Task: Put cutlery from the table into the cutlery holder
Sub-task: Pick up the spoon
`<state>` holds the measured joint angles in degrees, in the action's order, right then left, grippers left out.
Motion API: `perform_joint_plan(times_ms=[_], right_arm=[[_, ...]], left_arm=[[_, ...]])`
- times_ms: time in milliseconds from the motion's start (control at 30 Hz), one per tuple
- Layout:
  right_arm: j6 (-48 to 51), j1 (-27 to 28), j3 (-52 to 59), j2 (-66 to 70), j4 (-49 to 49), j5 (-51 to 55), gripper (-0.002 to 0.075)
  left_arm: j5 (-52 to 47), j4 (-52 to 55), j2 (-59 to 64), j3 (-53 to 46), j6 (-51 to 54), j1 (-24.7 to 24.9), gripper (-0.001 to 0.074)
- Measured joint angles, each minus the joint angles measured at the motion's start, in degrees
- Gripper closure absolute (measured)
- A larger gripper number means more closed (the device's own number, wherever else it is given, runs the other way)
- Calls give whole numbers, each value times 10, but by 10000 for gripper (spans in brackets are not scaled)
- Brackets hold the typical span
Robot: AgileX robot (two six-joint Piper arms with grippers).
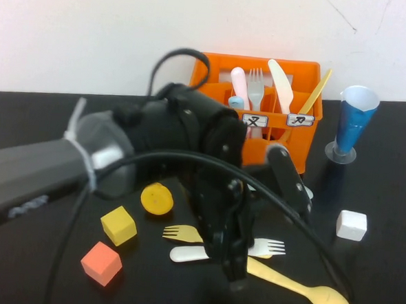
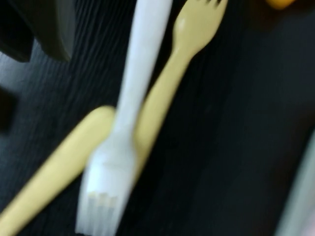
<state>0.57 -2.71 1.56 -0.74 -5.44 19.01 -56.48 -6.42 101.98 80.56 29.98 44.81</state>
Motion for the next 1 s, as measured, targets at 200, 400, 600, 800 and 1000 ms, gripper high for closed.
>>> perform_joint_plan(times_ms=[200,400,600,800,1000], right_arm=[[0,0,0,0,0,0,729],[0,0,0,0,0,0,729],[0,0,0,0,0,0,729],[0,0,0,0,0,0,729],[0,0,0,0,0,0,729]], left_arm=[[23,-13,39,0,160,41,570],[56,-50,79,0,296,75,558],[95,-55,96,0,320,86,507],[107,-42,96,2,324,88,360],[112,-22,97,3,324,88,314]])
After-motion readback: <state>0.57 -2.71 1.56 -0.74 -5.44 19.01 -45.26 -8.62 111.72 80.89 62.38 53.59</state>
